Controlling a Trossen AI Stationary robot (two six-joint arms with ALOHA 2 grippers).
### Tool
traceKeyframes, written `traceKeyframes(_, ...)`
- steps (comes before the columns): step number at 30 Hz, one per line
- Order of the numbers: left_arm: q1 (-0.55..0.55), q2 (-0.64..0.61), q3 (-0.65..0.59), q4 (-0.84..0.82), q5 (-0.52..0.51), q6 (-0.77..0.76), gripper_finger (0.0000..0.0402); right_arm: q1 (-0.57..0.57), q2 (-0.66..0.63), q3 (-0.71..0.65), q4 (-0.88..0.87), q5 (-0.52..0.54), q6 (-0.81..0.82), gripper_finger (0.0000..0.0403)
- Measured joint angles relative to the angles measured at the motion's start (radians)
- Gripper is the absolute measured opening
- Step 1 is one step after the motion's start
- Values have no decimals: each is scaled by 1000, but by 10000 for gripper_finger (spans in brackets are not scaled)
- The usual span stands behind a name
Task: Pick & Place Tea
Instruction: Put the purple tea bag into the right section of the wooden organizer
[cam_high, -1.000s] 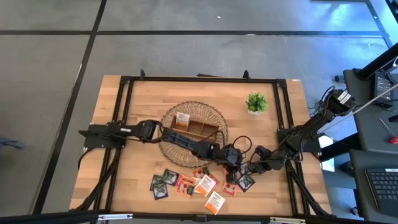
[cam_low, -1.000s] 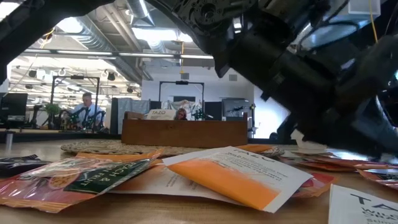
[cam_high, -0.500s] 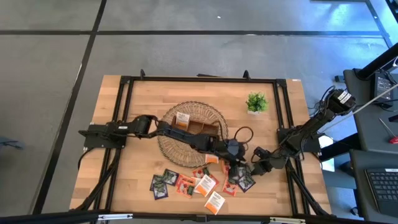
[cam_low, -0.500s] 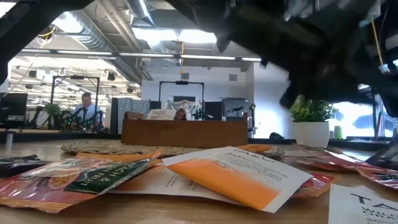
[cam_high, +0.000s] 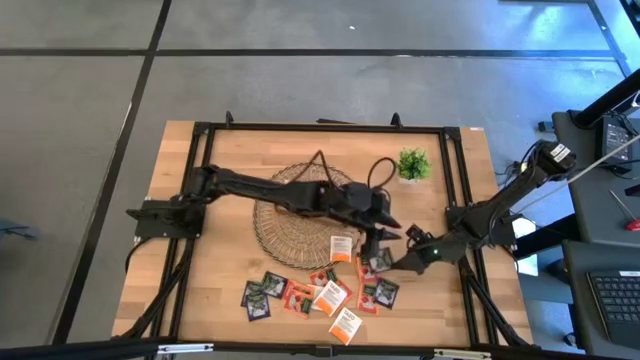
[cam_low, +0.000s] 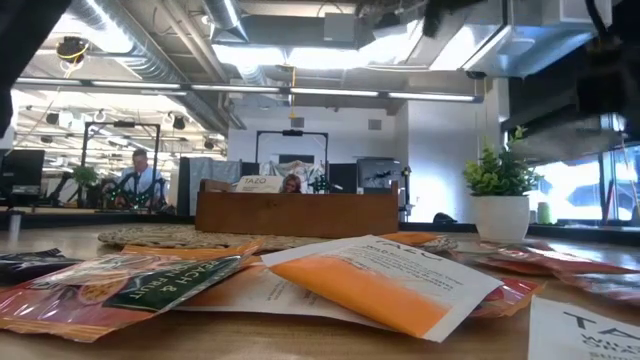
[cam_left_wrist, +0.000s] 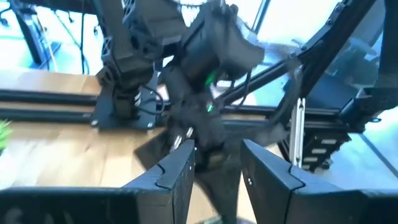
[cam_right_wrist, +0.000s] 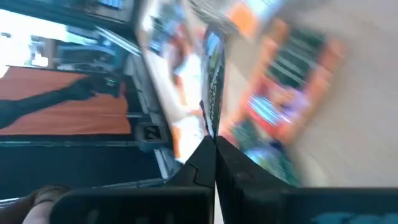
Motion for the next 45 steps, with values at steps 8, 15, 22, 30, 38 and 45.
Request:
traceKeyframes(8,-25,-99,0,-264,-2,11,127,-161,-34,290,-235,-16,-339,5)
traceKeyframes(15,-79,-177,-4,-378,-46,-29,127,-377,1,637,-957,-95,-497,5)
traceKeyframes(22,-159,-283,-92,-383,-184,-39,127,-578,59,788,-1153,-220,-750,5)
traceKeyframes(30,-228,-423,-207,-375,-189,-122,127,-753,241,874,-1162,-462,-1016,5)
traceKeyframes(38,-279,-477,-217,-413,-267,-152,127,-826,530,1080,-1261,-507,-1229,5)
traceKeyframes(45,-312,-487,-217,-550,-362,-235,127,-861,756,1292,-1421,-472,-1411,6)
